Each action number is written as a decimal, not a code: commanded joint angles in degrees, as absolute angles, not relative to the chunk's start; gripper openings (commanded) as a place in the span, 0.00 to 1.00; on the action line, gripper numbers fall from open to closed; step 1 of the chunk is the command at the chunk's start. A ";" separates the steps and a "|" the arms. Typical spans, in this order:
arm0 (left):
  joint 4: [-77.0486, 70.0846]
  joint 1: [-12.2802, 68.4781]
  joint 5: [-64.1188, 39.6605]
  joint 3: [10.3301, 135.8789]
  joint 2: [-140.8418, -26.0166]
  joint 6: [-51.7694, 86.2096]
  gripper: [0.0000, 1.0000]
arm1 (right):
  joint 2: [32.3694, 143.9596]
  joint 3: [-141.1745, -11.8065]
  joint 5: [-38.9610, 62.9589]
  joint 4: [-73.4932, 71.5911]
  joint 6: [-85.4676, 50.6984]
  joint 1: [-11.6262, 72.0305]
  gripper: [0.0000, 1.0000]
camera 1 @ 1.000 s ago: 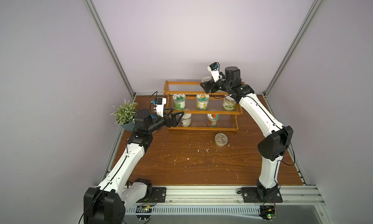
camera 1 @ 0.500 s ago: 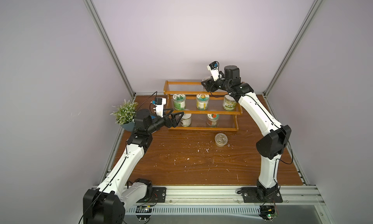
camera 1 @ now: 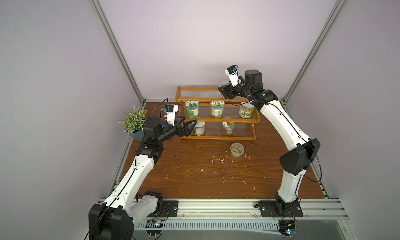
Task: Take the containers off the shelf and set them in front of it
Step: 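Pick up a container from the shelf, then place the container at the center of the board.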
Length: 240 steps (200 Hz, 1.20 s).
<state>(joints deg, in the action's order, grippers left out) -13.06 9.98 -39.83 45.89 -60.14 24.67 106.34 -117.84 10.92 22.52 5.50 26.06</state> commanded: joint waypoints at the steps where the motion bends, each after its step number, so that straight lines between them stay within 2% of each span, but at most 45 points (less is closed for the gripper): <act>1: -14.26 9.97 -40.01 46.70 -59.77 24.35 0.99 | 99.23 -115.24 12.48 19.35 6.71 26.34 0.71; 24: -13.82 10.00 -39.90 46.95 -59.77 24.17 0.99 | 93.68 -109.16 13.56 18.40 6.99 27.54 0.71; 67: -13.37 10.01 -39.81 47.02 -59.85 24.08 0.99 | 80.17 -89.09 15.03 13.17 5.09 31.41 0.70; 134: -12.93 9.93 -40.22 47.02 -60.01 23.82 0.99 | 65.44 -60.40 6.68 3.18 -0.74 43.05 0.70; 155: -12.87 10.00 -40.51 47.11 -60.03 24.08 0.99 | 65.22 -53.51 2.47 -0.48 -1.12 46.36 0.70; 191: -12.35 9.97 -40.74 47.12 -59.68 24.31 1.00 | 67.40 -42.49 0.97 -13.54 -2.70 48.16 0.69; 240: -11.95 10.01 -40.43 46.65 -59.89 24.41 0.99 | 75.02 -35.83 -2.75 -25.47 0.18 48.30 0.70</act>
<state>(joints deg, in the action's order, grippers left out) -12.43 9.98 -39.86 45.89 -60.14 24.67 73.32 -36.86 0.49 -13.69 -1.17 48.05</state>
